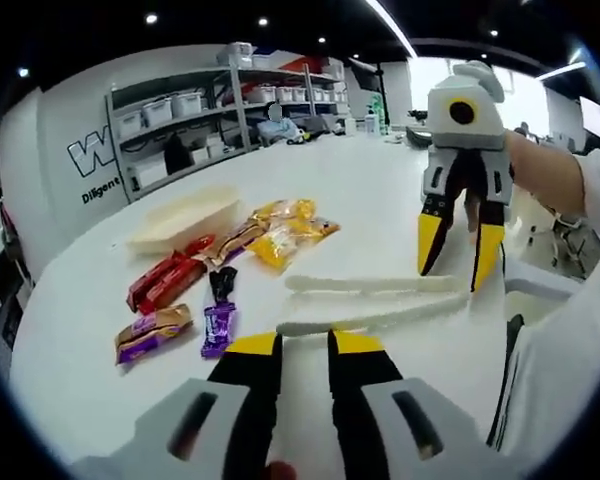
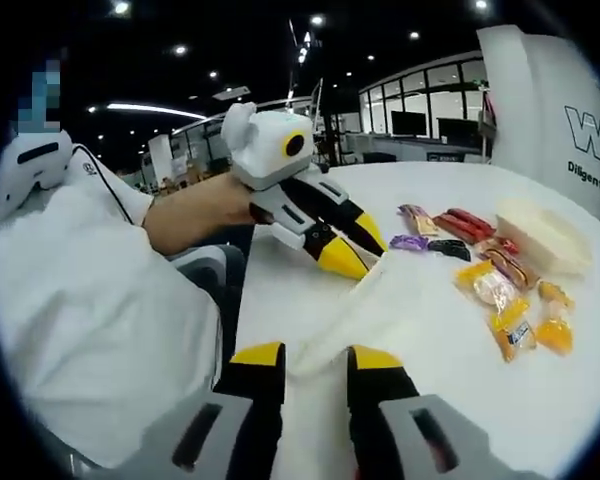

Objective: Place the target food into the container with the food tongs after gripping and lifting it, then release it inside without dropping or visibly crushing the food.

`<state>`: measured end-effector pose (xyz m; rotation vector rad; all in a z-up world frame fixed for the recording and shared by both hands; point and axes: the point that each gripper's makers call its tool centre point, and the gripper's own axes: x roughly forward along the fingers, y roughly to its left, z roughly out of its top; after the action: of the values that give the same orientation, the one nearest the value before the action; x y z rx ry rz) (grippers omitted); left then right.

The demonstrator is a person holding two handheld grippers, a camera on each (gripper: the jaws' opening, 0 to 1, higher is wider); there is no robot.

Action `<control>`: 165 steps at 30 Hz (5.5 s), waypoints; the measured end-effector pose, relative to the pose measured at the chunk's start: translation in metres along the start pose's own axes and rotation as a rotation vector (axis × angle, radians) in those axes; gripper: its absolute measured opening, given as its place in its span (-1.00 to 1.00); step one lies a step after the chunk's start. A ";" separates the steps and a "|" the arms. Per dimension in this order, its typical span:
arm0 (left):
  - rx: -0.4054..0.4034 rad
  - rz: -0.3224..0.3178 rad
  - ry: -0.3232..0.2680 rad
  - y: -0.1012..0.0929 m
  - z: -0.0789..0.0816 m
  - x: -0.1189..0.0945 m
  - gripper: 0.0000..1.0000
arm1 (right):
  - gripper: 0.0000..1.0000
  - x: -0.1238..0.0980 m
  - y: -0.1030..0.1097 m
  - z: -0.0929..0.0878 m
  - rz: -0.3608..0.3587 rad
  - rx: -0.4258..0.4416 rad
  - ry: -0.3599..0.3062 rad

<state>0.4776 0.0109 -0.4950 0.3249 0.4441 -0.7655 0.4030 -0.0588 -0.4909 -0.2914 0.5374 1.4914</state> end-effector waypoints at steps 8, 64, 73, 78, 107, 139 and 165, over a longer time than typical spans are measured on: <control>0.020 -0.013 0.000 -0.006 0.004 0.004 -0.67 | -0.58 0.010 0.006 0.005 0.024 -0.025 0.001; -0.058 -0.109 -0.097 -0.046 0.015 -0.032 -0.25 | -0.33 -0.010 -0.062 0.010 -0.083 -0.091 -0.046; -0.050 -0.134 -0.050 -0.055 0.004 -0.023 -0.23 | -0.39 -0.008 -0.075 0.000 -0.090 -0.074 -0.033; -0.042 -0.133 -0.023 -0.054 -0.003 -0.020 -0.37 | -0.45 -0.006 -0.075 -0.003 -0.083 -0.067 -0.027; -0.020 -0.120 0.009 -0.038 -0.008 -0.020 -0.67 | -0.80 -0.017 -0.062 -0.014 -0.083 -0.085 -0.044; -0.037 -0.096 0.023 -0.014 -0.012 -0.016 -0.58 | -0.90 -0.020 -0.029 -0.021 -0.037 -0.149 -0.038; -0.042 -0.113 0.005 -0.013 -0.010 -0.022 -0.52 | -0.83 -0.022 -0.030 -0.016 -0.033 -0.143 -0.041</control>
<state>0.4518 0.0193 -0.4944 0.2643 0.4855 -0.8646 0.4302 -0.0881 -0.4973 -0.3790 0.3919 1.5033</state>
